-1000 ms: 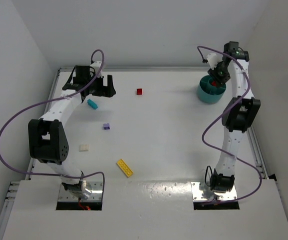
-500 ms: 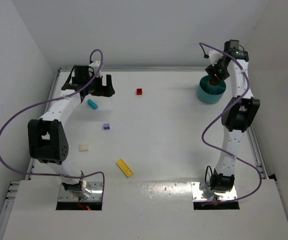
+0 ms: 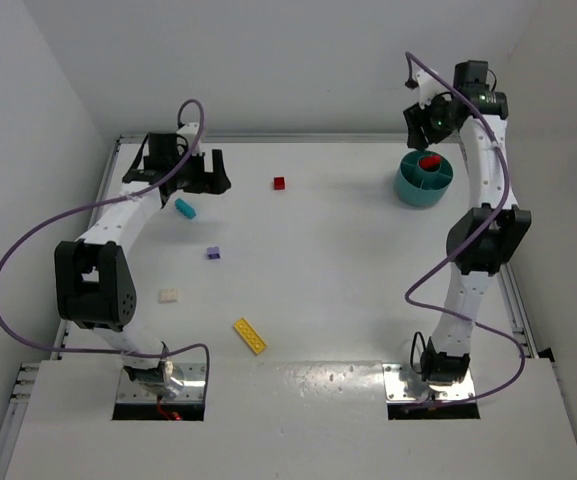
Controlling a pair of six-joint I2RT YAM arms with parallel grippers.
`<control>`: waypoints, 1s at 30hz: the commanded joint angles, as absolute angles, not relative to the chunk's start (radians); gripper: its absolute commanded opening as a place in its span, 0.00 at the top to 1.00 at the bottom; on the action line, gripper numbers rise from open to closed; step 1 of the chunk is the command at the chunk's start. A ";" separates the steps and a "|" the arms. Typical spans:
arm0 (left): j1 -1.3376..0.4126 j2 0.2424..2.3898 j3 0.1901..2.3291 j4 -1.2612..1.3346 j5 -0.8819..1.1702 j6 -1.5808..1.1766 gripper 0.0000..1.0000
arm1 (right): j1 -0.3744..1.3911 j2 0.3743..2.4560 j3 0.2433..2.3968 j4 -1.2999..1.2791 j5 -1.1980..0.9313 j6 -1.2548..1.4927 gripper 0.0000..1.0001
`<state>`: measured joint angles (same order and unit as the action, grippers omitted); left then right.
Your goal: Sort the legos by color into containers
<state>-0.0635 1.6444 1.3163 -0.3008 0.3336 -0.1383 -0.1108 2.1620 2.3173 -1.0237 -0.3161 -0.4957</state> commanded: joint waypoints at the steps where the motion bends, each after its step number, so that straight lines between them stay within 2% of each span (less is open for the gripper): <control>1: -0.052 1.559 1.298 -0.267 0.330 -0.141 0.00 | -0.039 2.131 2.284 -0.968 -0.462 -0.423 0.49; 2: -0.052 1.548 1.286 -0.267 0.330 -0.141 0.00 | -0.026 2.131 2.270 -0.954 -0.425 -0.432 0.52; 3: -0.052 1.537 1.276 -0.267 0.321 -0.126 0.00 | -0.026 2.131 2.229 -0.930 -0.351 -0.433 0.61; 5: -0.052 1.507 1.276 -0.282 0.307 -0.111 0.00 | -0.026 2.131 2.215 -0.888 -0.341 -0.433 0.65; 8: -0.043 1.488 1.255 -0.296 0.298 -0.098 0.00 | -0.026 2.131 2.227 -0.949 -0.443 -0.453 0.66; 12: -0.043 1.448 1.212 -0.296 0.298 -0.109 0.00 | 0.058 2.121 2.148 -0.931 -0.633 -0.437 0.52; 13: -0.043 1.434 1.212 -0.296 0.298 -0.118 0.00 | 0.083 2.121 2.123 -0.886 -0.643 -0.424 0.45; 14: -0.034 1.434 1.201 -0.296 0.298 -0.132 0.00 | 0.134 2.121 2.067 -0.850 -0.643 -0.414 0.43; 17: 0.038 1.434 1.201 -0.305 0.337 -0.211 0.00 | 0.207 2.121 1.971 -0.620 -0.546 -0.269 0.26; 21: 0.101 1.434 1.242 -0.353 0.333 -0.279 0.00 | 0.316 2.253 2.063 -0.517 -0.457 -0.010 0.25; 27: 0.110 1.410 1.256 -0.405 0.238 -0.302 0.00 | 0.429 2.344 2.075 -0.372 -0.249 0.204 0.25; 30: 0.110 1.388 1.247 -0.431 0.196 -0.284 0.00 | 0.482 2.390 2.124 -0.357 -0.042 0.349 0.27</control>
<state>0.1120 1.4525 1.2144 -0.3996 0.2485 -0.2722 0.4587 2.3753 2.0468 -0.4671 -0.2573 0.1455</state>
